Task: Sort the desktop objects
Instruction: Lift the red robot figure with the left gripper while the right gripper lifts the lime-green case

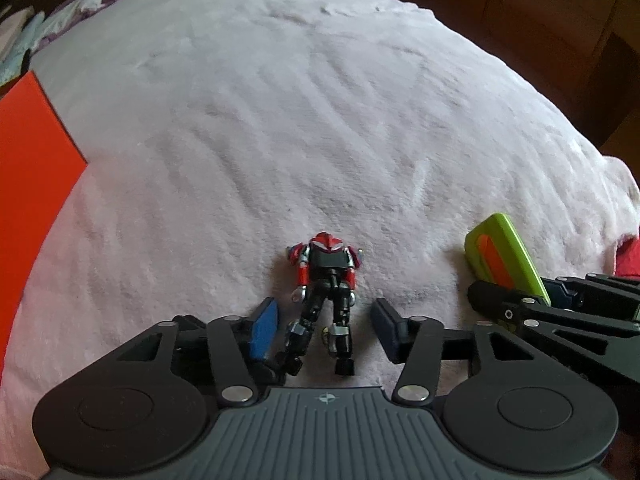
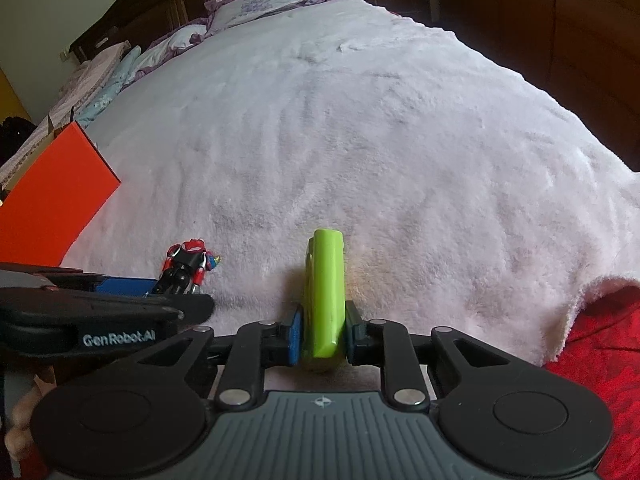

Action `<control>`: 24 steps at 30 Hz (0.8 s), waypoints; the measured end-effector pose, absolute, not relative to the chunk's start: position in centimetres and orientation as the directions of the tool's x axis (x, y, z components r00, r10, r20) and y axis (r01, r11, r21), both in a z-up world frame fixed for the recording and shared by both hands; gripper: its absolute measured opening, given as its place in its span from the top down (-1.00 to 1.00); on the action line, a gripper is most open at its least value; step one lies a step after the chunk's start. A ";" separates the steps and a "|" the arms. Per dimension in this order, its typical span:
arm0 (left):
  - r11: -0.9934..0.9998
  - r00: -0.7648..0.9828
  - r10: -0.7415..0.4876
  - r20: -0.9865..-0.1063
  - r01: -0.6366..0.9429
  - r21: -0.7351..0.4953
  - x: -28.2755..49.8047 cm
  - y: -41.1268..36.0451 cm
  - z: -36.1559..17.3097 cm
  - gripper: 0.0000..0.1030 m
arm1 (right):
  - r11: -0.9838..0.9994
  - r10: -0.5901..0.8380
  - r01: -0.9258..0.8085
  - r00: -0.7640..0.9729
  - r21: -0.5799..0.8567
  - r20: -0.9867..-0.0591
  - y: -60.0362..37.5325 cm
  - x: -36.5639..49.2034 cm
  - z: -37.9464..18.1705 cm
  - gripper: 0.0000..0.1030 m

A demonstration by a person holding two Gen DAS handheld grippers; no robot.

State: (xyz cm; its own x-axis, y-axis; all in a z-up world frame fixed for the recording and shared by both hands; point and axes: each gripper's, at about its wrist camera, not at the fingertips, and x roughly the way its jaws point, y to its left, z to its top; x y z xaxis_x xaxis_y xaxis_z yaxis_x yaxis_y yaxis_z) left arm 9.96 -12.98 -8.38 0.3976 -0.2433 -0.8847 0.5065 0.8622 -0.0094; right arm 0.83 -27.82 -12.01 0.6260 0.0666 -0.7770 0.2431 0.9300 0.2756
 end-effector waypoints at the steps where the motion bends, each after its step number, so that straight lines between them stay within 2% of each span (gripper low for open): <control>1: 0.863 0.403 -0.244 -0.882 0.505 -0.008 9.9 -13.0 -8.4 -0.03 | 0.929 0.068 0.243 0.627 0.278 -0.776 -27.8 0.8 -12.1 0.58; 2: 0.863 0.407 -0.250 -0.879 0.505 -0.011 9.8 -13.0 -8.3 0.07 | 0.928 0.070 0.244 0.628 0.281 -0.775 -27.9 0.8 -12.1 0.58; 3: 0.862 0.410 -0.260 -0.874 0.507 -0.019 9.8 -12.9 -8.2 0.30 | 0.927 0.072 0.244 0.629 0.284 -0.774 -27.9 0.8 -12.1 0.58; 4: 0.859 0.412 -0.272 -0.870 0.510 -0.027 9.7 -12.8 -8.1 0.37 | 0.927 0.074 0.243 0.630 0.287 -0.773 -27.9 0.8 -12.1 0.58; 24: 0.875 0.421 -0.332 -0.844 0.472 -0.108 8.1 -10.8 -5.1 0.37 | 0.933 0.077 0.220 0.655 0.286 -0.752 -27.3 0.3 -10.2 0.59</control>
